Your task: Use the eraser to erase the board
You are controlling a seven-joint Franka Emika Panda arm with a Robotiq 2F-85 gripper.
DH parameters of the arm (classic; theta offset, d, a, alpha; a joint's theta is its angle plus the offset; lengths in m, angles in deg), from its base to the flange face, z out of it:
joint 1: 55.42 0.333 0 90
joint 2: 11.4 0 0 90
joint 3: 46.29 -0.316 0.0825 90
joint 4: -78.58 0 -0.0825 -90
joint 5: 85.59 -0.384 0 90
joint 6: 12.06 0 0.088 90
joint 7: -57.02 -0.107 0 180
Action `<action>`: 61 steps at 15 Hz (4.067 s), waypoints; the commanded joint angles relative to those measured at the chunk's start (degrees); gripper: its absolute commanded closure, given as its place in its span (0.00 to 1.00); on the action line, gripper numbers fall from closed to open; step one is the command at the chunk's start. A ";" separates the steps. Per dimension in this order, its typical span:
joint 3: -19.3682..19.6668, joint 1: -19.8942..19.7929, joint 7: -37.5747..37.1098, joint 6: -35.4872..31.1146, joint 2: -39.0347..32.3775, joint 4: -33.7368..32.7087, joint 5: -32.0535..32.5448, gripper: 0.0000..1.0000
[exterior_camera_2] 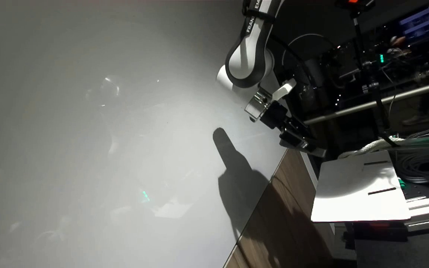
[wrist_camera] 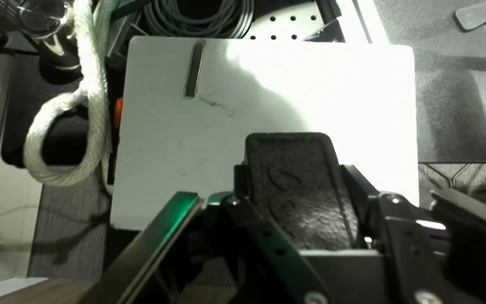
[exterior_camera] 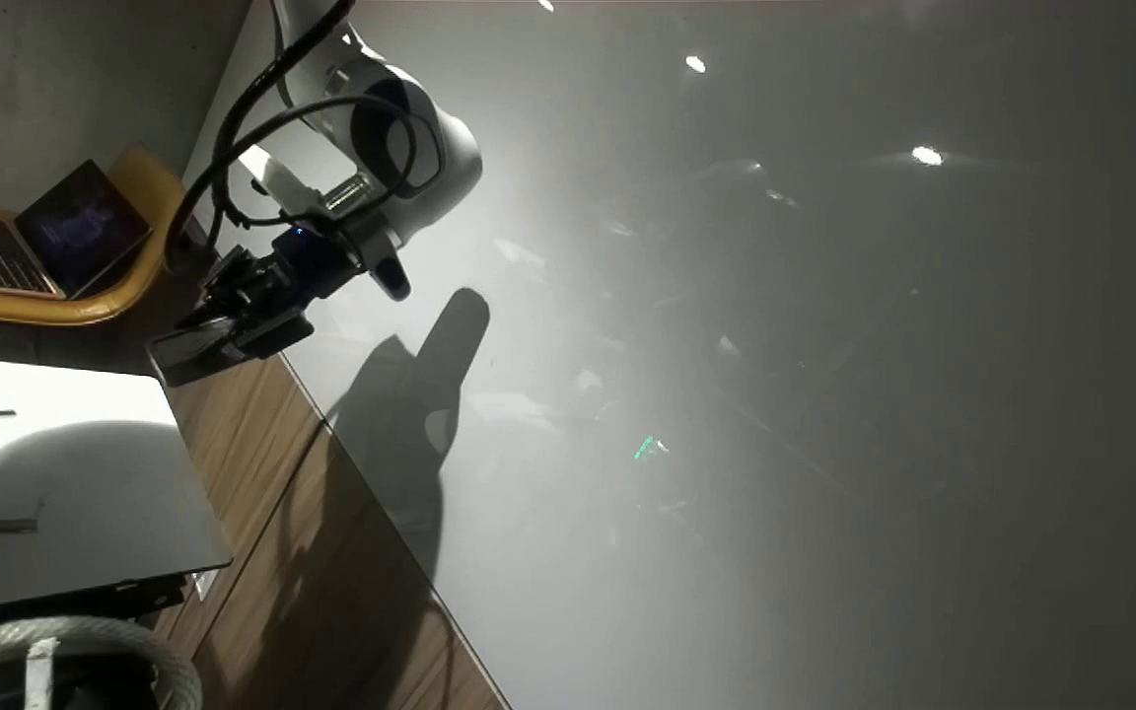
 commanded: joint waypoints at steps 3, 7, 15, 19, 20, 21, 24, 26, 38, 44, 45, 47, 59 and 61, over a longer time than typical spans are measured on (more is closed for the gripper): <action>0.60 -1.26 2.23 1.58 -6.37 -0.11 -3.30 0.70; 1.03 -2.09 2.65 1.57 -9.60 -1.01 -3.13 0.70; 0.99 -2.81 2.97 1.32 -14.24 -2.79 -3.52 0.70; 0.69 -2.62 3.05 1.26 -16.10 -3.89 -3.90 0.70; 0.66 -2.60 3.12 1.26 -16.48 -4.14 -4.08 0.70; 0.66 -2.62 3.16 1.26 -16.96 -4.47 -4.23 0.70; 0.68 -2.63 3.17 1.26 -18.31 -5.31 -4.40 0.70; 0.66 -2.59 3.09 1.22 -19.16 -5.75 -4.40 0.65; 0.30 -2.30 2.98 1.52 -22.24 -8.50 -4.28 0.00; 0.07 -1.96 2.94 1.48 -22.67 -9.13 -4.37 0.00; -0.08 -1.87 3.13 0.78 -22.16 -8.79 -4.32 0.00; -0.63 -1.31 3.85 -0.94 -20.13 -7.38 -3.53 0.00; -1.90 1.40 4.39 -1.97 -15.78 -4.59 -2.37 0.00; -1.44 1.25 4.47 -2.17 -15.42 -4.12 -1.22 0.00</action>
